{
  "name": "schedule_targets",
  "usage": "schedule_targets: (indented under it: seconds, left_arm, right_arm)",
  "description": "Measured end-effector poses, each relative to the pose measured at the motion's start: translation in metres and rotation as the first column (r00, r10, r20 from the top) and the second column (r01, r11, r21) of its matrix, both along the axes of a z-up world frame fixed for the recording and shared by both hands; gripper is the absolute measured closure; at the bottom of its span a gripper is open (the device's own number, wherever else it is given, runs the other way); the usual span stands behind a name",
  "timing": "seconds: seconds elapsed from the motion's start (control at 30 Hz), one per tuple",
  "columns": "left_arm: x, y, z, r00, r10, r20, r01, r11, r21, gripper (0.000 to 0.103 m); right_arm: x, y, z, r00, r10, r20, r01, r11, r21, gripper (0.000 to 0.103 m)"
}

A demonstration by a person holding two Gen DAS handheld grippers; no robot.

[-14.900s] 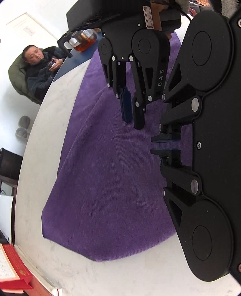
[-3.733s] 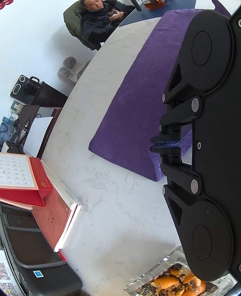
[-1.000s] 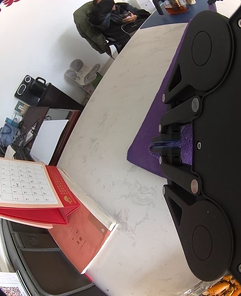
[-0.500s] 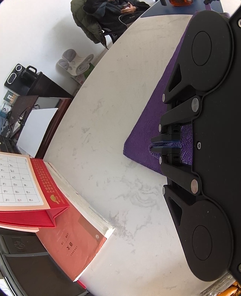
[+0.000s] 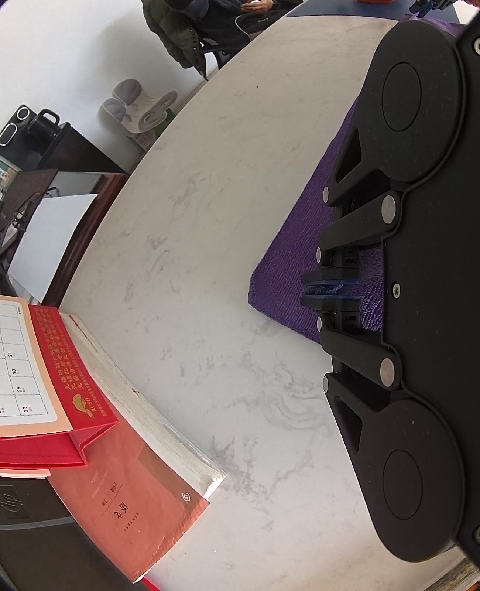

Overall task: Fold towel
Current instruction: 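Lift the folded purple towel with both grippers and spread it open on the table, then open both grippers and move them to the towel's edge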

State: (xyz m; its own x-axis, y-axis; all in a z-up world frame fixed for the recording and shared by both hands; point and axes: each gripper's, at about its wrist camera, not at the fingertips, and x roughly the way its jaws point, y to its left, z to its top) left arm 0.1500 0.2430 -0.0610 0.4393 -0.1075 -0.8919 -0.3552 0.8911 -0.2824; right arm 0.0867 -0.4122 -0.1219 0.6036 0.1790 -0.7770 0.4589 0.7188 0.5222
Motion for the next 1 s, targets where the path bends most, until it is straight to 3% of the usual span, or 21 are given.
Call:
schedule_targets:
  seconds: [0.1,0.2,0.4,0.5,0.57,0.67,0.73,0.83,1.0]
  left_arm:
    - [0.000,0.001,0.000,1.000,0.004,0.004,-0.004,1.000,0.002,0.100]
    - [0.000,0.003,0.003,1.000,0.008,0.020,-0.009,1.000,0.008,0.099]
    - [-0.002,0.010,0.019,0.996,0.027,0.084,-0.030,0.999,0.035,0.099]
    - [-0.011,0.009,0.030,0.994,0.024,0.111,-0.029,0.998,0.047,0.098]
    - [-0.021,0.002,0.040,0.992,-0.016,0.124,0.010,0.998,0.056,0.097]
    - [-0.045,-0.029,0.049,0.978,-0.169,0.124,0.158,0.983,0.089,0.094]
    - [-0.060,-0.053,0.040,0.961,-0.261,0.088,0.250,0.961,0.119,0.094]
    - [-0.075,-0.090,0.016,0.932,-0.362,0.003,0.355,0.915,0.191,0.094]
    - [-0.090,-0.118,-0.010,0.908,-0.419,-0.028,0.413,0.879,0.239,0.094]
  right_arm:
    - [0.000,-0.001,0.002,1.000,-0.004,0.013,0.005,1.000,-0.008,0.085]
    - [-0.003,-0.005,0.006,0.998,-0.036,0.045,0.037,0.999,-0.019,0.072]
    - [-0.008,-0.012,0.014,0.995,-0.068,0.077,0.072,0.996,-0.048,0.072]
    - [-0.014,-0.004,0.026,0.995,-0.021,0.101,0.030,0.995,-0.095,0.072]
    - [-0.019,0.011,0.038,0.991,0.071,0.111,-0.054,0.987,-0.151,0.072]
    - [-0.031,0.056,0.053,0.947,0.312,0.075,-0.279,0.917,-0.285,0.072]
    - [-0.039,0.095,0.049,0.891,0.454,-0.021,-0.423,0.812,-0.403,0.072]
    - [-0.047,0.132,0.036,0.838,0.534,-0.110,-0.515,0.709,-0.482,0.072]
    - [-0.047,0.162,0.021,0.791,0.587,-0.173,-0.578,0.625,-0.524,0.072]
